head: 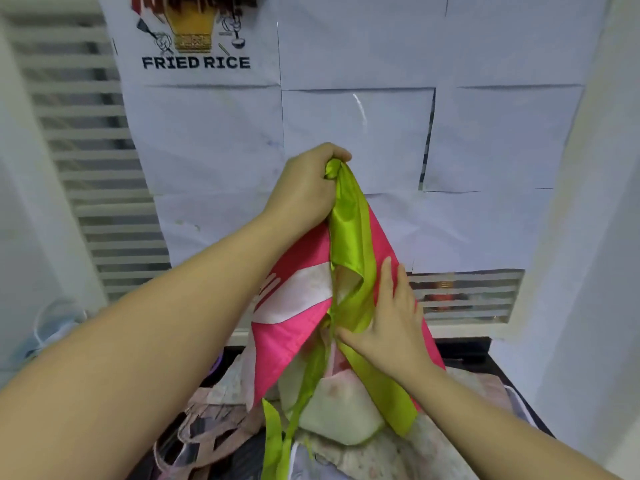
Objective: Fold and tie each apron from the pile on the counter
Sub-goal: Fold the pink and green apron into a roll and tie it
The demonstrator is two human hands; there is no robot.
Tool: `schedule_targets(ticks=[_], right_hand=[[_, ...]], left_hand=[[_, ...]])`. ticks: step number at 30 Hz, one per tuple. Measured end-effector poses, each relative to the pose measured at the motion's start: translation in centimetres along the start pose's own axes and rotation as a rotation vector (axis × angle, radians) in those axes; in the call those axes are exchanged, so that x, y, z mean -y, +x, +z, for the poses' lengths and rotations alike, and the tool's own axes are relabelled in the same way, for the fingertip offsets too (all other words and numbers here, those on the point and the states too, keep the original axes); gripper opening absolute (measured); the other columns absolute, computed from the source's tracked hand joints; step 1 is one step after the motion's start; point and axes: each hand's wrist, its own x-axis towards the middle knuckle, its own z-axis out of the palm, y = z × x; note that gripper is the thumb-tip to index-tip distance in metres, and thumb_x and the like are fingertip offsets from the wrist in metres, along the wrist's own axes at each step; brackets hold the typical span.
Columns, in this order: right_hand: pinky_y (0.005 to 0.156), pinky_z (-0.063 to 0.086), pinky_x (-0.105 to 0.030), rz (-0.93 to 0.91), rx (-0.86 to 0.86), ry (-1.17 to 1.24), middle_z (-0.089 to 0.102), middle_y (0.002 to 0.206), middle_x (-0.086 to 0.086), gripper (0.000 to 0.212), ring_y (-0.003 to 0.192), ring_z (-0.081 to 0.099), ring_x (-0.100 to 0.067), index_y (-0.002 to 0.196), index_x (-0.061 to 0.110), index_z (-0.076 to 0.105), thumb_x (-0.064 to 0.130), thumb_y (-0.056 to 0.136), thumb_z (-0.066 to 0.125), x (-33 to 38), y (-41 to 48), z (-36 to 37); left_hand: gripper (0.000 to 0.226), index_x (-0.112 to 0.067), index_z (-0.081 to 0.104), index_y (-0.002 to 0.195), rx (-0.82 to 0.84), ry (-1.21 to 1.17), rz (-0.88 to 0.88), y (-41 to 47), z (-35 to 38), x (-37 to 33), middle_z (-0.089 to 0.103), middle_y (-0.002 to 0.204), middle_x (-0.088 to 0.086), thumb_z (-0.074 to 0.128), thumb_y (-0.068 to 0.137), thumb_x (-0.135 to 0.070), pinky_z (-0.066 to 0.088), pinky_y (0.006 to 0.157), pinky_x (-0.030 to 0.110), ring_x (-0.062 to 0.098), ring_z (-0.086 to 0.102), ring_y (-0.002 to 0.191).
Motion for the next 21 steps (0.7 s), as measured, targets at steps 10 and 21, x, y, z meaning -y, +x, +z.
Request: schedule_targets(ticks=[10,21], right_hand=[[0.107,0.033,-0.052,-0.005,-0.059,0.155,0.029,0.154,-0.003,0.100,0.140,0.028,-0.024,0.151,0.028,0.012,0.050,0.060,0.046,2.4,0.8,-0.5],[0.049,0.040,-0.031,0.443,-0.104,0.736,0.061,0.065,-0.012,0.022,0.057,0.057,-0.028,0.076,0.005,0.062,0.010,0.087,0.044,-3.1,2.8,-7.5]], left_hand=[[0.030,-0.015,0.064,0.116,-0.062,-0.067,-0.012,0.3,-3.6,-1.1,0.063,0.115,0.000,0.044,0.097,-0.005,0.034,0.072,0.007,0.007,0.051,0.097],[0.030,-0.011,0.055,0.074,0.159,0.162,-0.094,-2.5,-9.0,3.7,0.051,0.071,0.002,0.048,0.099,-0.026,0.032,0.058,0.023,0.018,0.045,0.070]])
